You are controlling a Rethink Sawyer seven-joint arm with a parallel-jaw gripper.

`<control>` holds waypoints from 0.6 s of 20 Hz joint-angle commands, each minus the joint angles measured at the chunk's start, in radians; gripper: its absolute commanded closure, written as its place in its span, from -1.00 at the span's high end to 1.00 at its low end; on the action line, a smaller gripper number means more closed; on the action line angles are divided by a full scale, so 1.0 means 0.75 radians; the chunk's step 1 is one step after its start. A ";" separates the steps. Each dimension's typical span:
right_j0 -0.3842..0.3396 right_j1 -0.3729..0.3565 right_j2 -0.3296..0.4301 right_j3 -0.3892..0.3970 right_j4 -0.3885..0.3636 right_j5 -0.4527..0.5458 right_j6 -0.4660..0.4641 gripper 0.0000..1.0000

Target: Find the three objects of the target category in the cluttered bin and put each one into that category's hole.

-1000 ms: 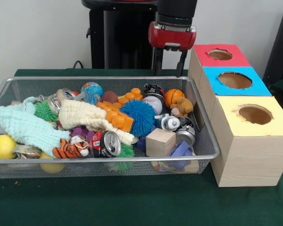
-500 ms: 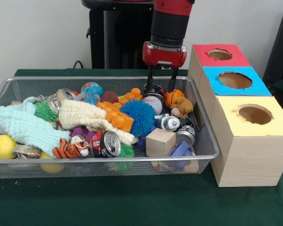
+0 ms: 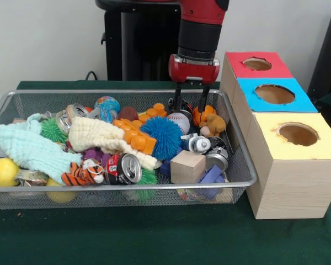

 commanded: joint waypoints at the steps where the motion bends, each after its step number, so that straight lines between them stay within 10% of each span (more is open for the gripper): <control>1: -0.023 -0.021 0.115 0.031 0.059 0.001 0.313 1.00; 12: -0.100 -0.024 0.247 0.067 0.048 -0.100 0.375 1.00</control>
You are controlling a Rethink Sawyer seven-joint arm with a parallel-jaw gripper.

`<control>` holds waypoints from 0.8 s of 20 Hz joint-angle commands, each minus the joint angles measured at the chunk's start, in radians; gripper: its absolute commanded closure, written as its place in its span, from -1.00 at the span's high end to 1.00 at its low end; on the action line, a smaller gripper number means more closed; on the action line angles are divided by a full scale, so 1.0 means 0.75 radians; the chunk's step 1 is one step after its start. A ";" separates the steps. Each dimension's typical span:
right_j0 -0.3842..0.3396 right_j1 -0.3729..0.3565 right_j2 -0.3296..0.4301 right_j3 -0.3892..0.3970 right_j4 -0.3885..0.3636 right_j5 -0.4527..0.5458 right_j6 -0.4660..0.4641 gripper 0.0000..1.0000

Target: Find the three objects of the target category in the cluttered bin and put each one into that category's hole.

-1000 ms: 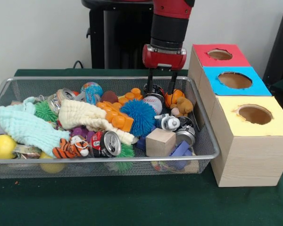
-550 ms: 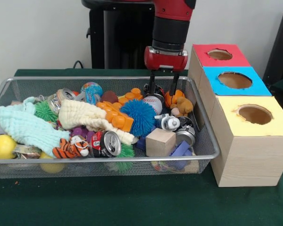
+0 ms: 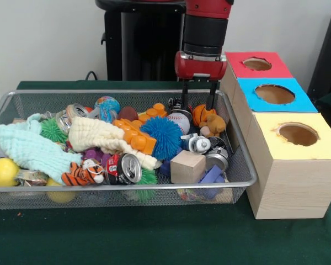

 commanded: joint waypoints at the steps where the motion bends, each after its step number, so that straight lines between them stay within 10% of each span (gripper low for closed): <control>1: -0.092 0.042 0.209 0.057 0.046 -0.152 0.401 1.00; 16: -0.179 0.161 0.320 0.046 0.041 -0.324 0.427 1.00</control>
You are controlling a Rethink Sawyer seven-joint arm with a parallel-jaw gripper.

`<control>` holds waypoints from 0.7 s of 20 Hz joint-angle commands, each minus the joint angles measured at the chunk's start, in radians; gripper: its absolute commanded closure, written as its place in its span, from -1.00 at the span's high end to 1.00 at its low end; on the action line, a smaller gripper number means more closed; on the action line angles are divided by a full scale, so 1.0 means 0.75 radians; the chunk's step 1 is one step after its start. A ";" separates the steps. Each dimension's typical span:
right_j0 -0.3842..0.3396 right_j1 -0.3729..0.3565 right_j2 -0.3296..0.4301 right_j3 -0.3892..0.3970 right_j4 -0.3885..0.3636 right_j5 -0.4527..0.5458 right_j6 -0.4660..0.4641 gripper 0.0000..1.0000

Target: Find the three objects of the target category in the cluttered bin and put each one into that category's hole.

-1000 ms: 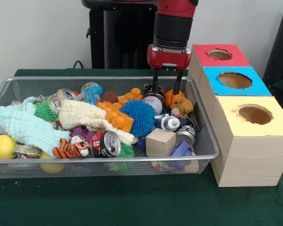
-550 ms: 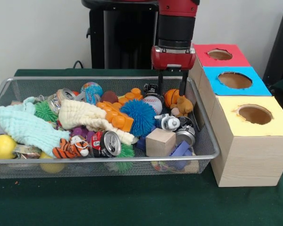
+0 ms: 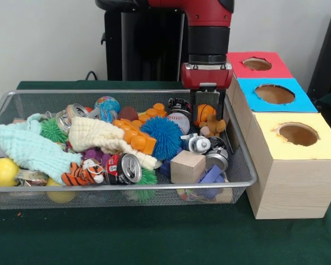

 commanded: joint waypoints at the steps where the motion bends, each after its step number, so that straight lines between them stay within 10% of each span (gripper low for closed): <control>1: -0.100 0.084 0.226 0.003 0.036 -0.059 0.424 1.00; 14: -0.157 0.202 0.299 -0.018 0.020 -0.076 0.443 1.00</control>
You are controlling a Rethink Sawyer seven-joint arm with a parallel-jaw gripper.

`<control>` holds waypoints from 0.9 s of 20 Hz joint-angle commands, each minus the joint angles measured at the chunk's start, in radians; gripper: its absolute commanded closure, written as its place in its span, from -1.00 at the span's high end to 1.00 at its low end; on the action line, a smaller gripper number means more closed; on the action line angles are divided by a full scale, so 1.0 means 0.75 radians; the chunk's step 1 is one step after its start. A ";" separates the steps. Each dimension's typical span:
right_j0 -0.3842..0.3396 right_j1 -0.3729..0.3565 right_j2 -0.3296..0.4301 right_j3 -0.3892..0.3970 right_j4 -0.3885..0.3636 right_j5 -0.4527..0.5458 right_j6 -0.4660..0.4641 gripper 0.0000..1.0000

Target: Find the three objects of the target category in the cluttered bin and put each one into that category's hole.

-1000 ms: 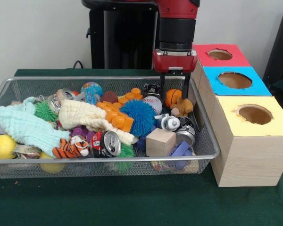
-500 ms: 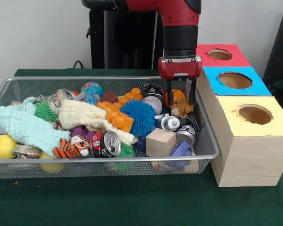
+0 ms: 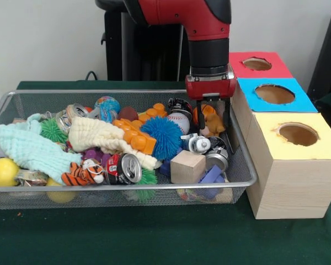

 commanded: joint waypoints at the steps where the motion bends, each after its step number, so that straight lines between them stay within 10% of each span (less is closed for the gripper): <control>1: 0.002 0.103 0.125 -0.037 0.021 -0.053 0.335 1.00; 6: 0.057 0.103 0.062 -0.073 0.040 0.096 0.237 1.00; 7: 0.064 0.102 0.056 -0.078 0.050 0.138 0.221 -1.00; 18: 0.032 -0.081 0.091 -0.020 0.106 0.452 0.201 -1.00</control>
